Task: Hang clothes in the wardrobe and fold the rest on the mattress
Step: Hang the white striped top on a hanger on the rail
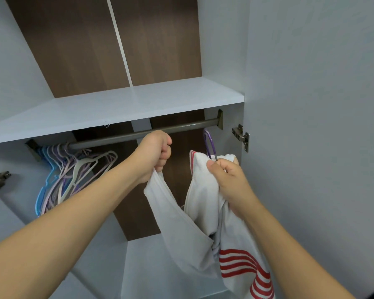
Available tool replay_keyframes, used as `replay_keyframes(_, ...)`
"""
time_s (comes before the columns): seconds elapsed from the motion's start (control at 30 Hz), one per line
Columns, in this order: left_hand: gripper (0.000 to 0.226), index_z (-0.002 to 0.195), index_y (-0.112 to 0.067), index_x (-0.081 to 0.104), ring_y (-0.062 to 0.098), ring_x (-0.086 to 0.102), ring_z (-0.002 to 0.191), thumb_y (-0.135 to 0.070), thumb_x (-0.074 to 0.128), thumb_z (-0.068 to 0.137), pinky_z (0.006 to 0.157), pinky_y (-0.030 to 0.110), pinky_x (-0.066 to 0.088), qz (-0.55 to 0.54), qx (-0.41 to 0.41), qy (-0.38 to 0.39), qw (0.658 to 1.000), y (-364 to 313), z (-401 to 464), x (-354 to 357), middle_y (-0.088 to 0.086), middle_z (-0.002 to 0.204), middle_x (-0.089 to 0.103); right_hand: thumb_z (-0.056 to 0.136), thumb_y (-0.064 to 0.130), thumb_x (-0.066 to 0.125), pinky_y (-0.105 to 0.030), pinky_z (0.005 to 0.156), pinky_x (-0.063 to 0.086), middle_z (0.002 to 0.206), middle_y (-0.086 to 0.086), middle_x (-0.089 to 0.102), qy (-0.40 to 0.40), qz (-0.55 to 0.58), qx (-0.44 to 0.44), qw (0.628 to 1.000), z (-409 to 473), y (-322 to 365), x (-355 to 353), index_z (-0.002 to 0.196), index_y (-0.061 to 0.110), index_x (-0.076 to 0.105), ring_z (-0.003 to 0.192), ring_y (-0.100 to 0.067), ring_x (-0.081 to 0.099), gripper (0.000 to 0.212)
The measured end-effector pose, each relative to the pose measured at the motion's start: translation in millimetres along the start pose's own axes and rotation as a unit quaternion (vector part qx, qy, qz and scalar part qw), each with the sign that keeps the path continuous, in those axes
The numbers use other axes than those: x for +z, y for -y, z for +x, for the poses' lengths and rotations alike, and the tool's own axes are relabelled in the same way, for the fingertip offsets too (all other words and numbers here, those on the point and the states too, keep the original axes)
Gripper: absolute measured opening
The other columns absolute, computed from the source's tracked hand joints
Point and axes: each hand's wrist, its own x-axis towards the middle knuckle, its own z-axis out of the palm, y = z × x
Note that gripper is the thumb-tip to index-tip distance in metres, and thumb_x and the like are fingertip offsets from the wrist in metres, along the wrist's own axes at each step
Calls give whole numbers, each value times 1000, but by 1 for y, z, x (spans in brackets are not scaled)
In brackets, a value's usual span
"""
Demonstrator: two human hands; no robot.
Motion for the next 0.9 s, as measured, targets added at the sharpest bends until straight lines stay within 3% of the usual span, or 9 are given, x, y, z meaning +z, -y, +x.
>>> replay_keyframes(0.13, 20, 105, -3, 63, 13, 20, 51, -15, 50, 94, 45, 23, 18, 80, 1, 94, 992, 20, -2, 1, 4, 63, 34, 99, 34, 54, -12, 56, 33, 90, 5, 37, 24, 5, -7, 1000, -5, 0, 2, 51, 28, 46, 57, 2, 40, 50)
replay_keyframes(0.2, 23, 103, -8, 66, 13, 22, 49, -29, 59, 94, 45, 25, 19, 105, 1, 152, 983, 32, 1, 1, 2, 62, 37, 100, 28, 54, -19, 65, 35, 91, -1, 40, 34, 26, -3, 999, -8, 2, 2, 59, 22, 50, 64, -3, 41, 42)
replay_keyframes(0.27, 22, 97, -12, 68, 10, 27, 46, -33, 66, 92, 42, 22, 23, 142, 3, 190, 971, 43, 2, 2, -1, 59, 41, 101, 24, 52, -26, 74, 41, 99, -7, 49, 42, 44, 5, 998, -10, 5, 0, 80, 13, 64, 77, -8, 51, 26)
replay_keyframes(0.37, 18, 95, -12, 72, 8, 32, 42, -29, 73, 88, 41, 20, 28, 166, -3, 209, 964, 54, 3, 6, -3, 57, 48, 102, 23, 48, -35, 90, 52, 123, -7, 56, 49, 43, 36, 997, -10, 5, -2, 115, 22, 68, 105, -20, 61, 24)
replay_keyframes(0.47, 22, 85, -10, 71, 9, 34, 43, -32, 76, 86, 41, 21, 30, 186, -27, 195, 963, 61, 0, 10, -2, 56, 49, 100, 20, 46, -41, 83, 54, 123, -15, 56, 45, 54, 54, 996, -14, 7, 0, 105, 22, 67, 98, -28, 62, 22)
replay_keyframes(0.53, 21, 82, -12, 69, 9, 34, 43, -32, 73, 88, 42, 21, 31, 181, -24, 214, 960, 65, -3, 14, -4, 55, 49, 96, 19, 43, -32, 71, 48, 118, -13, 55, 31, 49, 59, 997, -16, 9, 1, 93, 26, 65, 87, -19, 58, 24)
replay_keyframes(0.7, 12, 101, -14, 72, 10, 32, 43, -22, 67, 94, 44, 23, 27, 141, 20, 236, 961, 62, -14, 19, -2, 57, 48, 73, 38, 48, -28, 65, 43, 91, 5, 46, 37, 41, 82, 995, -19, 12, -2, 57, 35, 52, 70, -8, 52, 17)
replay_keyframes(0.8, 6, 94, -21, 68, 10, 34, 42, -24, 63, 97, 42, 21, 30, 171, 32, 236, 956, 59, -24, 23, -4, 55, 51, 79, 51, 56, -35, 68, 48, 87, 4, 52, 55, 22, 60, 996, -16, 3, -7, 67, 18, 55, 70, -10, 57, 35)
replay_keyframes(0.9, 34, 68, -19, 51, 12, 28, 38, -22, 47, 101, 41, 21, 27, 153, -8, 133, 979, 61, -24, 32, 3, 52, 40, 92, 50, 52, -32, 70, 45, 72, 16, 52, 42, 2, 32, 999, -15, -4, -11, 82, 9, 58, 69, -8, 54, 43)
